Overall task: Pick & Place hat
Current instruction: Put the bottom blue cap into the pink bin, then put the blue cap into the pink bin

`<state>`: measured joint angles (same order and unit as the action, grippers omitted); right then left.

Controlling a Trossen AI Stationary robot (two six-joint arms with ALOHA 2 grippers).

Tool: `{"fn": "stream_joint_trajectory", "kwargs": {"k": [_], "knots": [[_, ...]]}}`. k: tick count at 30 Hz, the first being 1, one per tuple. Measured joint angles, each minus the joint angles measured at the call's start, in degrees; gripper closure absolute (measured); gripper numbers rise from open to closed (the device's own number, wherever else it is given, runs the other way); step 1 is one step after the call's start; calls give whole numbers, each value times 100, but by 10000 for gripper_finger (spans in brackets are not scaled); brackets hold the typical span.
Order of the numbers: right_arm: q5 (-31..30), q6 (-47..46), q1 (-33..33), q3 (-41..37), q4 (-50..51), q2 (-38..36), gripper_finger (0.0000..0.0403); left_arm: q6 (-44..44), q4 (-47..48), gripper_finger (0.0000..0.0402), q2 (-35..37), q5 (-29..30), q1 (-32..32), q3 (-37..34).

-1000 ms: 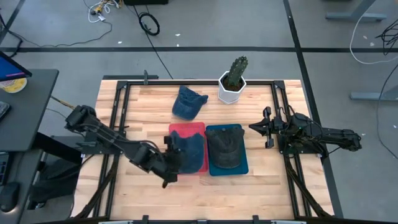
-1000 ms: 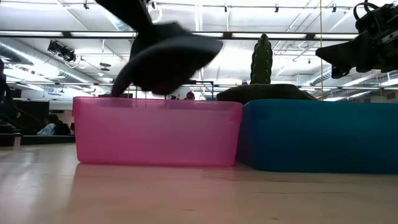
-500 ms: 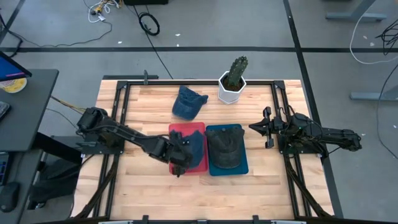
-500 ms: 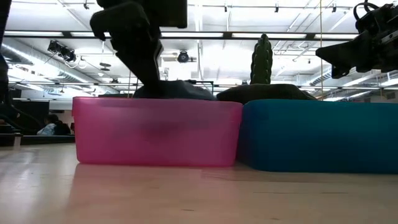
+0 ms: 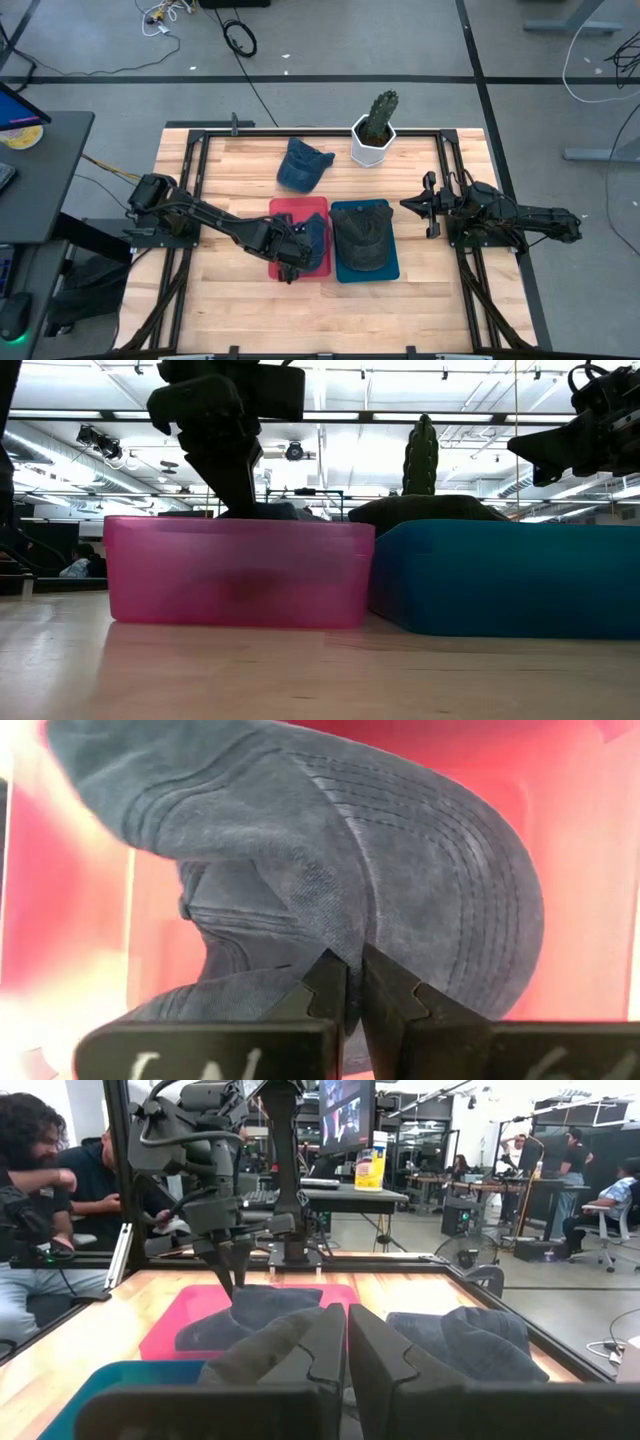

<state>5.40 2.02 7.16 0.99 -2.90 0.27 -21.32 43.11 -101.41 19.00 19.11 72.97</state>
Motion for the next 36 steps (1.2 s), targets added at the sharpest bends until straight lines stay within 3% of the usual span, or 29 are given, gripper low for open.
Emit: {"fn": "stream_joint_trajectory", "kwargs": {"k": [6,14,19,27,36], "knots": [[-1,0,-2,0,0,0,383,386,-1,359,0,-68,12,0],[-1,-1,0,0,-2,0,383,398,-1,282,0,-36,7,0],[0,0,0,0,-3,0,383,564,182,250,106,813,-7,9],[-1,0,0,0,-5,0,383,1157,198,239,480,1067,-270,9],[1,-2,0,0,-4,0,383,1983,58,239,560,1058,-1320,9]]}}
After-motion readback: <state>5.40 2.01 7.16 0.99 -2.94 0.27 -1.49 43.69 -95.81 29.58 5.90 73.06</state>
